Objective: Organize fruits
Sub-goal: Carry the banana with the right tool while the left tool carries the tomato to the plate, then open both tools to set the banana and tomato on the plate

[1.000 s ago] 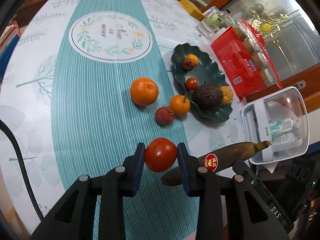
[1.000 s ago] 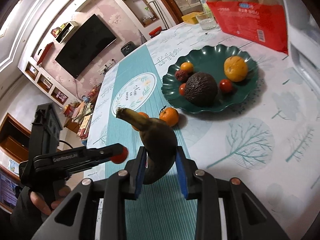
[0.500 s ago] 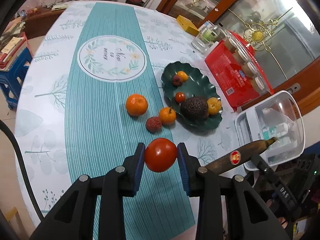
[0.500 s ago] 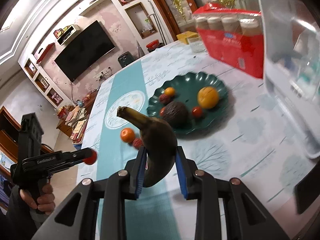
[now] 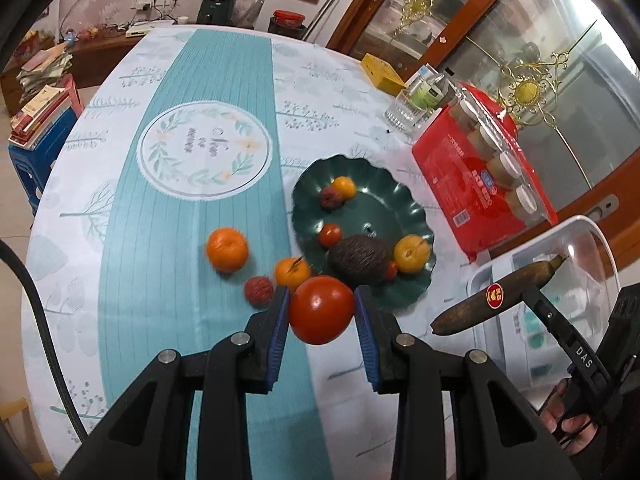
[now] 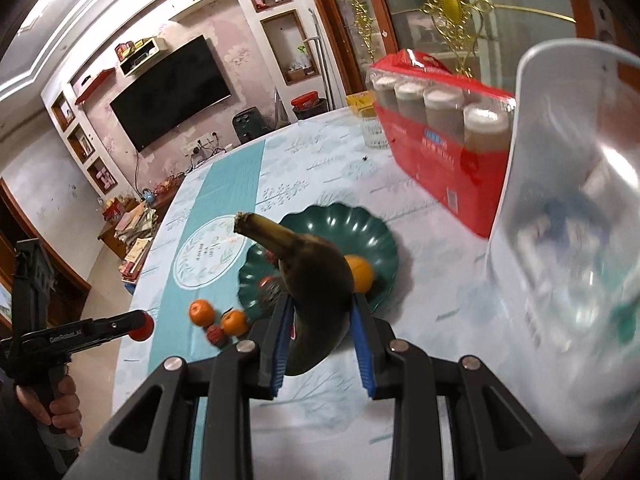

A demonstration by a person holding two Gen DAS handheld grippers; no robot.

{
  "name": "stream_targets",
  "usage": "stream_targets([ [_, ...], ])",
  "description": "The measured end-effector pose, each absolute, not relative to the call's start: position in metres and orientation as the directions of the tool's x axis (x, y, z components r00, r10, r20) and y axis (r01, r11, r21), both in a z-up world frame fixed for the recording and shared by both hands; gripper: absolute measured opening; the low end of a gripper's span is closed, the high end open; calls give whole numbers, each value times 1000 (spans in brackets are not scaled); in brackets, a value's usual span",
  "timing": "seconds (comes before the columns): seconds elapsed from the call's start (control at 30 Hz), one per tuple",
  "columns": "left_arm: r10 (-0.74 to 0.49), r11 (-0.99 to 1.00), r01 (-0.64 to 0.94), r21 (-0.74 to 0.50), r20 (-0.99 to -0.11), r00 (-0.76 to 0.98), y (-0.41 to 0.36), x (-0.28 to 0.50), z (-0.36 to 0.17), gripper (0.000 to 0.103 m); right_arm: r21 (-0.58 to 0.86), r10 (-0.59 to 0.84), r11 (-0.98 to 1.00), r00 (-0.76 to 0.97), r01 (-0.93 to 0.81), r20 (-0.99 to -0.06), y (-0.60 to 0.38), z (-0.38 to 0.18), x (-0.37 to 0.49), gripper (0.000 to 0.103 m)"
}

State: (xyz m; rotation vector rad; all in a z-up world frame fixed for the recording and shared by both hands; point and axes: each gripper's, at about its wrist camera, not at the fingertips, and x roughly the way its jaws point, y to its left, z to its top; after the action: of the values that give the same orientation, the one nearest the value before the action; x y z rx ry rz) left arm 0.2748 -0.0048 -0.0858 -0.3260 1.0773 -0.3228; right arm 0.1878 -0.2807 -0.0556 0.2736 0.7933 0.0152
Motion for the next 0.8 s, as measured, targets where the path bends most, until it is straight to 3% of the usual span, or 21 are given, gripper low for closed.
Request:
stream_targets([
  [0.47, -359, 925, 73, -374, -791, 495, -57, 322, -82, 31, 82, 14, 995, 698, 65, -716, -308, -55, 261, 29],
  [0.8, -354, 921, 28, -388, -807, 473, -64, 348, -115, 31, -43, -21, 999, 694, -14, -720, -292, -73, 303, 29],
])
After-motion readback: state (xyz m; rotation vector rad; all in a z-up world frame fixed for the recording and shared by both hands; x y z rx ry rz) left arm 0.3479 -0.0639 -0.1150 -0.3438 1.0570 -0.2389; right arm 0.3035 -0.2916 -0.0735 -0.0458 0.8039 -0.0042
